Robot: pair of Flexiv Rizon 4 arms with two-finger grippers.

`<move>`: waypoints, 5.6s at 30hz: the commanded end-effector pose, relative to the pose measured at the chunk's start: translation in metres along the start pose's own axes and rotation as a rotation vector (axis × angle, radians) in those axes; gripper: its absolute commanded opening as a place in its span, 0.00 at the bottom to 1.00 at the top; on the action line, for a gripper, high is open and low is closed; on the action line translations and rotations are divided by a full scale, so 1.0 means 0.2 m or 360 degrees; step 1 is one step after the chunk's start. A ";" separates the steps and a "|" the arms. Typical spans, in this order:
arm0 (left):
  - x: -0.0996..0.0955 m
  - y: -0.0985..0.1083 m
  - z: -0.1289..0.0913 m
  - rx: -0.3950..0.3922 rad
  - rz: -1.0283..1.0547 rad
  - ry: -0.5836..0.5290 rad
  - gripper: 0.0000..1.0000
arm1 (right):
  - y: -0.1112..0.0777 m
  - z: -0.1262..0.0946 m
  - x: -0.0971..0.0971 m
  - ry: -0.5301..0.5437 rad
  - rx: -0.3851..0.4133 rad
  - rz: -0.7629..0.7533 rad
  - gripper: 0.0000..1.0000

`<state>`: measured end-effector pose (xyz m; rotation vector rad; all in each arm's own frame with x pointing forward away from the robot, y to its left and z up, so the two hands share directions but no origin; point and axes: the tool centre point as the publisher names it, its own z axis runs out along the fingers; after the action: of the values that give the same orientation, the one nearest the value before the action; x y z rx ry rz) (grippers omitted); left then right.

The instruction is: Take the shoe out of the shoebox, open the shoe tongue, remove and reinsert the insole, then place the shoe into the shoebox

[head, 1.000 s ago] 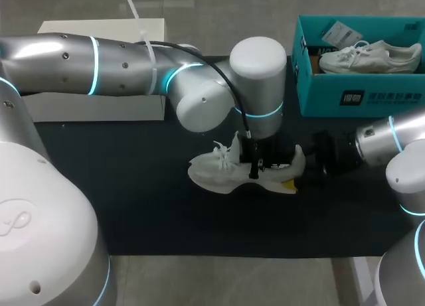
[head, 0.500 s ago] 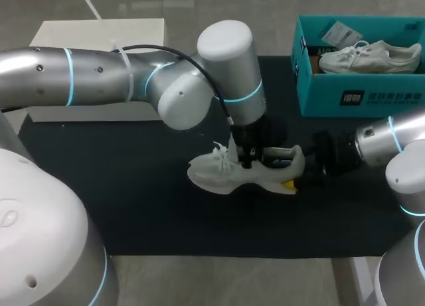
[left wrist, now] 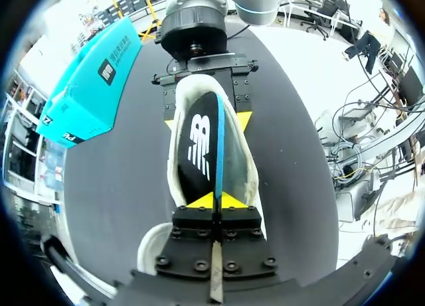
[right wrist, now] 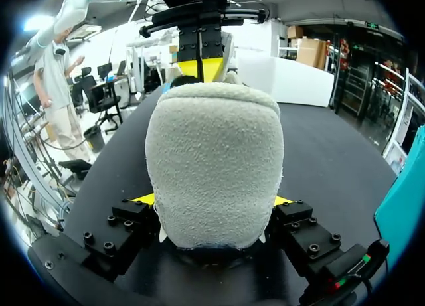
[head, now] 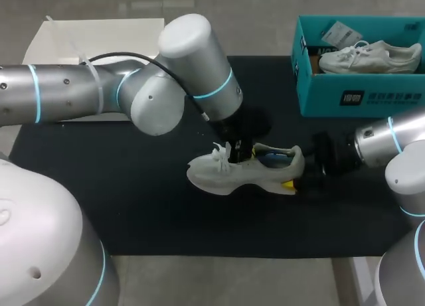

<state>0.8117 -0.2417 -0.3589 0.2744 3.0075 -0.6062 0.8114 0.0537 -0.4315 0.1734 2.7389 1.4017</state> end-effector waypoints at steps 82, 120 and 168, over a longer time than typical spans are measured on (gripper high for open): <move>-0.09 -0.76 -0.88 0.1366 0.0673 -0.0128 0.00 | -0.02 0.03 0.01 -0.0004 0.0006 0.0001 0.00; 0.49 -0.64 -1.42 0.1784 -0.0228 0.0366 0.00 | -0.02 0.03 0.01 -0.0004 0.0006 0.0001 0.00; 1.04 -0.75 -1.74 0.2102 -0.0777 0.1184 0.00 | -0.02 0.03 0.01 -0.0004 0.0006 0.0001 0.00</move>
<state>0.5770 -0.2048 -0.0028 -0.2823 2.5930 -2.9947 0.8114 0.0536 -0.4316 0.1737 2.7392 1.4004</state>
